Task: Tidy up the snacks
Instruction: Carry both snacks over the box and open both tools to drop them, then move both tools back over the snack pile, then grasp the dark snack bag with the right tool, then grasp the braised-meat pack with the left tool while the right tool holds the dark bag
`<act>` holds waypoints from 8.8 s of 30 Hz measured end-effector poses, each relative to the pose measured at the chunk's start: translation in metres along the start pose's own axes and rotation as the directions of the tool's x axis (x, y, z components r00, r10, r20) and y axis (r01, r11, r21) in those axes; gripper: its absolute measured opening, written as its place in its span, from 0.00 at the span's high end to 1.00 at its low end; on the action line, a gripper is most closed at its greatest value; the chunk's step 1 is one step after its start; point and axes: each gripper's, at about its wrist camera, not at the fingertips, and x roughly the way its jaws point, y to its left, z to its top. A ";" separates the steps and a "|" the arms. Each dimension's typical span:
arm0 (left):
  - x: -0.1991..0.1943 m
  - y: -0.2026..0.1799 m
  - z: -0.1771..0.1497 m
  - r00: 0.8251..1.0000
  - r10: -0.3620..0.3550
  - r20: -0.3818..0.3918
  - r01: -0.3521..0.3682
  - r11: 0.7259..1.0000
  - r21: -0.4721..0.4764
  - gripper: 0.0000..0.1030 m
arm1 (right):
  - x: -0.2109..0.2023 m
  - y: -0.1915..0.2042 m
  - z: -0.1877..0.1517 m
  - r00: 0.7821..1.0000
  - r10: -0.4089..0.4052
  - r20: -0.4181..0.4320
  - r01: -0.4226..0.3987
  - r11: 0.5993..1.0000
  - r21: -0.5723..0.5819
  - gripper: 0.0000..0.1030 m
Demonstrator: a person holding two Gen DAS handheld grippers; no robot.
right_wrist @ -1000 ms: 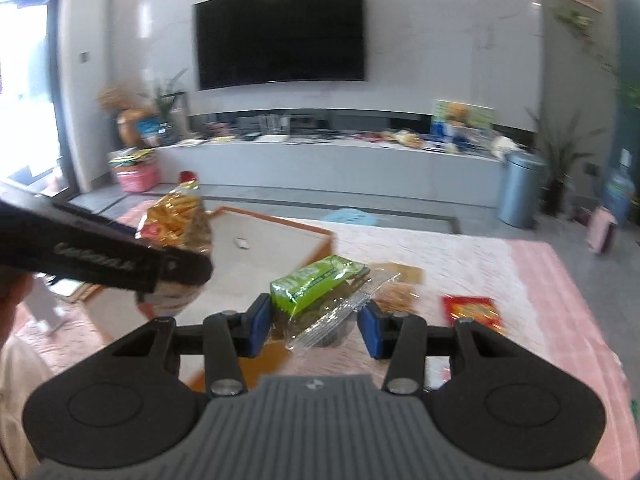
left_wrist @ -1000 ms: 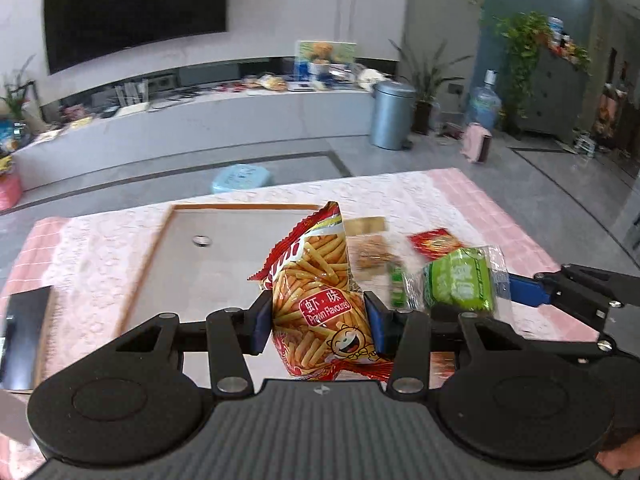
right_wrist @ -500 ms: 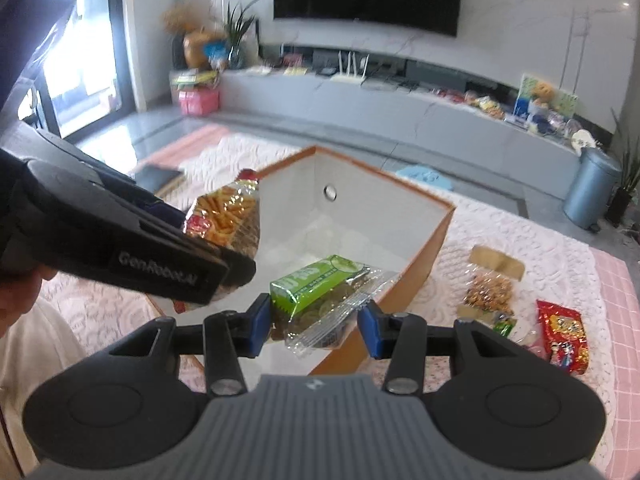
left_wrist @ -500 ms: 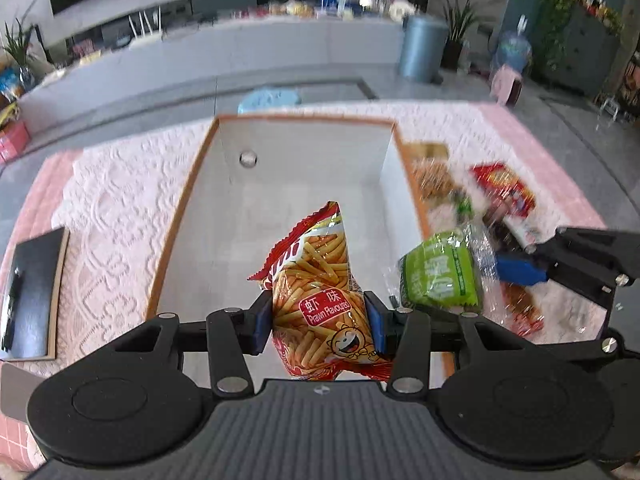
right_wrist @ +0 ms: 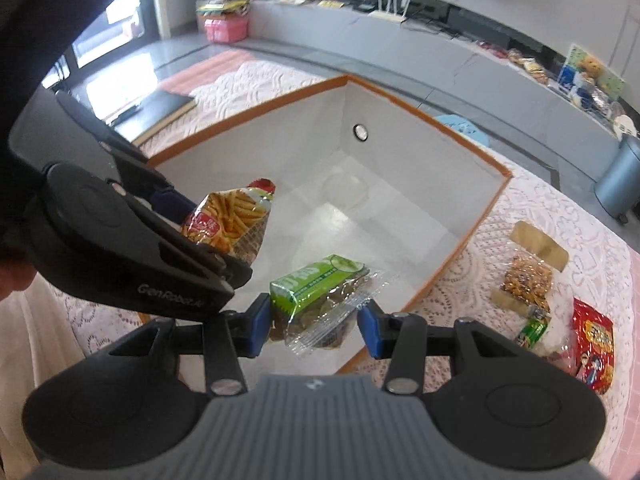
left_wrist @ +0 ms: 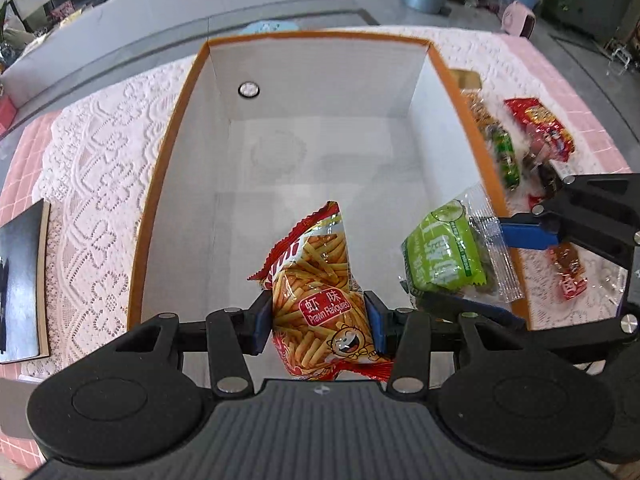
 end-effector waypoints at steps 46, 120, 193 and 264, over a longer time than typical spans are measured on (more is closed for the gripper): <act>-0.084 -0.028 -0.007 0.925 0.103 0.365 -0.108 0.994 -0.006 0.23 | -0.062 -0.022 0.000 0.977 -0.164 0.137 0.154 0.985 0.078 0.22; 0.059 -0.186 0.027 0.964 -0.205 0.172 0.194 0.978 0.079 0.49 | -0.006 -0.219 -0.177 0.985 -0.173 0.004 0.138 0.799 0.585 0.39; 0.084 -0.208 0.001 0.965 -0.261 0.007 0.261 0.965 -0.004 0.38 | -0.045 -0.210 -0.210 0.962 -0.256 -0.097 0.257 0.720 0.645 0.50; 0.100 -0.233 -0.005 0.960 -0.161 0.227 0.103 0.964 0.245 0.21 | -0.046 -0.218 -0.216 0.978 -0.207 -0.015 0.156 0.685 0.711 0.52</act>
